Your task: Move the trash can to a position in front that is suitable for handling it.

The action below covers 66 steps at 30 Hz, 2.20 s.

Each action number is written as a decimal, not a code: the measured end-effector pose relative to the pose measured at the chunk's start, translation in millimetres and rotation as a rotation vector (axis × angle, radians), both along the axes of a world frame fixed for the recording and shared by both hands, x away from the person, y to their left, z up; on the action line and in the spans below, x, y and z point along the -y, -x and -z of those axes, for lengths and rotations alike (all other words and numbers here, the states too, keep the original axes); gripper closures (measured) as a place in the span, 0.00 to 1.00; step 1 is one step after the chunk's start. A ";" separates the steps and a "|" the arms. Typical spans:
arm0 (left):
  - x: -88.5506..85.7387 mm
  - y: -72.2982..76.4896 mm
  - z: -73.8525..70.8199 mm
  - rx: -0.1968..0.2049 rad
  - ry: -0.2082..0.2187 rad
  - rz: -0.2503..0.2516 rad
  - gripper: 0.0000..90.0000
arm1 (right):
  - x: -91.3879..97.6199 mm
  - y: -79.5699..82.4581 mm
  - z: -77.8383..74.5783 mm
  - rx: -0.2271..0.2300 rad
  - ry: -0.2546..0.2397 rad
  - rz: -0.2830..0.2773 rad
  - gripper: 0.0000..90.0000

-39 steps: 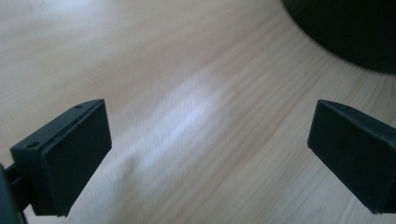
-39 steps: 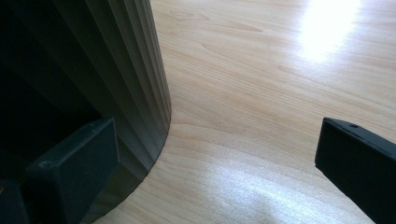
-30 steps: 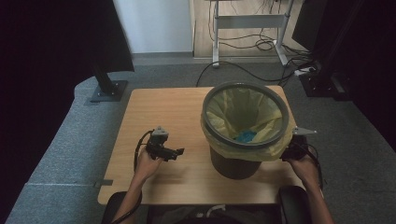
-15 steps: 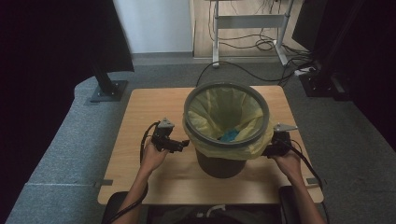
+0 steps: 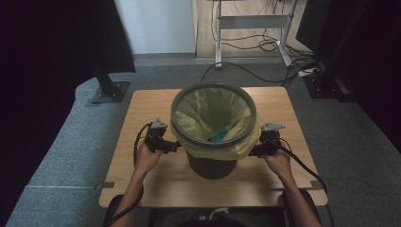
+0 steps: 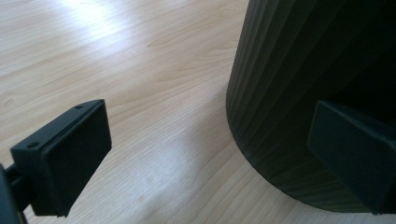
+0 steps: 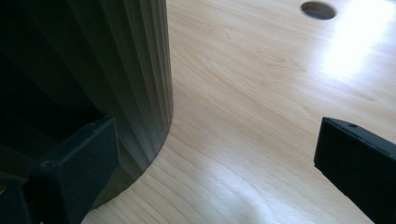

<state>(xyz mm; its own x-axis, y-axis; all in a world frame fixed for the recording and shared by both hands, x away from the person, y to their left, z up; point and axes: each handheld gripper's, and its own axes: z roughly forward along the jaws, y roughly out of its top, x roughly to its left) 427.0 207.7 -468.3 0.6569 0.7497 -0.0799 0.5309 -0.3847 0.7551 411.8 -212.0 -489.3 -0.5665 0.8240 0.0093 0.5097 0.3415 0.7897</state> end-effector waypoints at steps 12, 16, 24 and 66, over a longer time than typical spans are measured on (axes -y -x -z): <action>-10.6 2.9 2.9 0.006 0.003 -0.018 0.00 | -12.9 -3.1 0.9 0.010 0.000 -0.010 0.01; -12.4 4.9 1.6 0.011 0.011 -0.012 0.00 | -10.9 -1.9 -1.8 0.022 0.001 -0.023 0.00; -27.0 11.6 2.1 0.025 -0.006 -0.022 0.00 | 1.1 3.1 -9.1 0.047 0.088 -0.028 0.00; -75.1 24.1 76.0 -0.114 -0.121 -0.115 0.00 | 92.4 25.7 66.9 -0.108 0.066 0.164 0.00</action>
<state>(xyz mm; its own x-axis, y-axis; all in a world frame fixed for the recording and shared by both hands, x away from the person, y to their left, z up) 402.9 282.8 -544.3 0.5581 0.8280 -0.0539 0.6559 -0.4004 0.6398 386.1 -304.4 -556.1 -0.4233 0.9060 0.0057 0.6435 0.2962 0.7058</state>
